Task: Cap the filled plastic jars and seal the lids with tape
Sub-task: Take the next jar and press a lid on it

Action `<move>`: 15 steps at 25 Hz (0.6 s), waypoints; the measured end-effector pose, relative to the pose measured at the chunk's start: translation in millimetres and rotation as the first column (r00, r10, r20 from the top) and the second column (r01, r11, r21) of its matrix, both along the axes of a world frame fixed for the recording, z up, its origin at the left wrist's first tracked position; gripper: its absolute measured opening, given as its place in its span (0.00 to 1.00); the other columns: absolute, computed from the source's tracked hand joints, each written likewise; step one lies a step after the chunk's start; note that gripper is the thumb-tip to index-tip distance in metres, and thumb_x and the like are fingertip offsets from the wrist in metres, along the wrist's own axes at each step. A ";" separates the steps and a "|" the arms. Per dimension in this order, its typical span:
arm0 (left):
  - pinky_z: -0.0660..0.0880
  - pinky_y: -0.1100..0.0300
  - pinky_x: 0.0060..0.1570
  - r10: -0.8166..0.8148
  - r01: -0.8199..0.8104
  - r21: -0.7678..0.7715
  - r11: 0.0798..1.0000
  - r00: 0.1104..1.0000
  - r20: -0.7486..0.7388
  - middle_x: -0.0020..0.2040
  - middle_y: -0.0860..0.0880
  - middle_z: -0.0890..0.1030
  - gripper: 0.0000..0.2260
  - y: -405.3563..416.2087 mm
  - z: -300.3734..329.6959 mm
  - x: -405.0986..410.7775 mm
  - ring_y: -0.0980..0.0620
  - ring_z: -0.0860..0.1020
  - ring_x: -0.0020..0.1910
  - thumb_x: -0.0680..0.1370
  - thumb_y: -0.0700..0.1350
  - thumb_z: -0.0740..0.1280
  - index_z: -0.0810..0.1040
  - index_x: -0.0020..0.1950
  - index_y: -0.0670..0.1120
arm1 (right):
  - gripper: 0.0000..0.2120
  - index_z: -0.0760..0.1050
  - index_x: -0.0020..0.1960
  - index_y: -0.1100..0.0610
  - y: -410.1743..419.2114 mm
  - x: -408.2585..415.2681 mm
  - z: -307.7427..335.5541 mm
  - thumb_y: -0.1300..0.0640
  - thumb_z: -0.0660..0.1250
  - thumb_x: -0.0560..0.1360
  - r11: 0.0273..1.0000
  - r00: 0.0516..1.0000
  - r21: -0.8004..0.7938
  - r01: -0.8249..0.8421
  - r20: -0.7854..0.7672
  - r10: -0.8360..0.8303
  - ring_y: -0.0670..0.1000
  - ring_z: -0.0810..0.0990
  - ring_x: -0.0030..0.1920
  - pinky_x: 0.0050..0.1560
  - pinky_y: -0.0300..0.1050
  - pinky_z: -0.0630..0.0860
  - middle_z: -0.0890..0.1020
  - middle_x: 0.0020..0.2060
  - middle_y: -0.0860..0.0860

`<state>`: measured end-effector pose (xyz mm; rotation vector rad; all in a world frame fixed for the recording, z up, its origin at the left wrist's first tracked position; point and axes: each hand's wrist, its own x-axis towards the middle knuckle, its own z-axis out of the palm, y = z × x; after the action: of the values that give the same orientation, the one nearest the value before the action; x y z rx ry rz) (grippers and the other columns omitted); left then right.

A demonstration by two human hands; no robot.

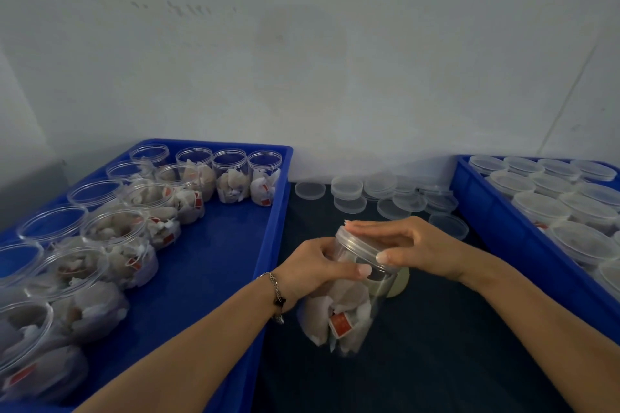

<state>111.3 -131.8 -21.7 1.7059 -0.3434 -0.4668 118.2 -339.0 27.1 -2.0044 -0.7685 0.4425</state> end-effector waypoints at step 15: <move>0.76 0.59 0.53 -0.033 0.000 0.195 0.981 0.986 0.163 0.53 0.54 0.80 0.35 -5.5 -11.8 2.7 0.58 0.79 0.52 0.57 0.55 0.79 0.71 0.60 0.52 | 0.35 0.53 0.68 0.24 5.1 -6.4 21.1 0.39 0.70 0.70 0.931 0.988 -0.343 -0.128 -0.127 0.089 0.33 0.59 0.69 0.66 0.35 0.64 0.55 0.71 0.29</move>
<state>114.0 -137.3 -33.5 1.9400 -0.4441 -0.3815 111.7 -333.9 48.2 -2.2499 -0.7762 0.7954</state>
